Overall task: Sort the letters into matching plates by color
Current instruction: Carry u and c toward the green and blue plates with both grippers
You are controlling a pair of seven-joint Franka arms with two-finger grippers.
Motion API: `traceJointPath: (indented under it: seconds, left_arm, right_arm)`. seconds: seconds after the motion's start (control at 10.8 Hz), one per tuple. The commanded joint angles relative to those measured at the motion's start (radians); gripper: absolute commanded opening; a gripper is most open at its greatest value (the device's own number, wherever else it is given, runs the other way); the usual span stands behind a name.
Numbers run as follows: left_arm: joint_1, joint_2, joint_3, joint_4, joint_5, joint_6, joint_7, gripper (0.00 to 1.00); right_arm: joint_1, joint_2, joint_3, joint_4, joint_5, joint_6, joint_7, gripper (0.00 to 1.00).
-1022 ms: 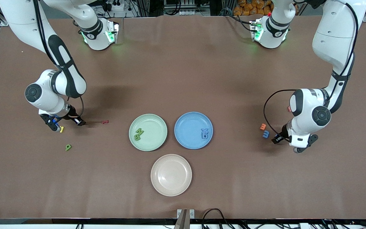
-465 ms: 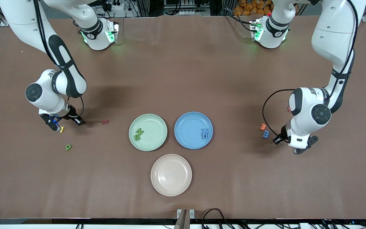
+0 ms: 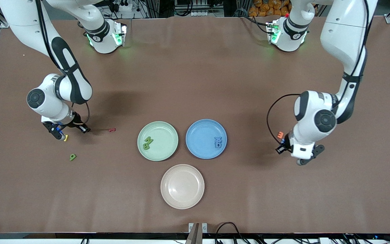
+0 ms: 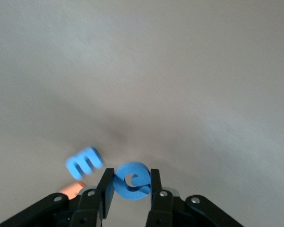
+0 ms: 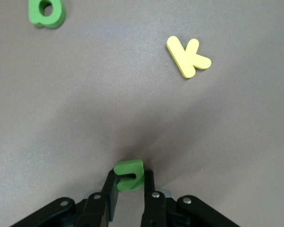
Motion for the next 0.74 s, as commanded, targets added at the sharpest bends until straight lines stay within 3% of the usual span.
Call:
traceJointPath:
  seconds: [0.0,0.37,0.65]
  left_arm:
    - [-0.056,-0.010,0.011,-0.003,0.017,-0.021,-0.096,0.00]
    - [-0.100,-0.015,0.010,-0.005,0.017,-0.022,-0.159,0.00]
    - [-0.144,-0.016,0.010,-0.003,0.015,-0.027,-0.224,0.00]
  right_arm:
    - [-0.003,-0.022,0.002,-0.010,0.007,-0.035,-0.157,0.06]
    - [0.000,-0.023,0.002,0.105,-0.027,-0.149,-0.332,0.06]
    - [0.007,-0.013,0.003,0.276,-0.131,-0.365,-0.331,0.06]
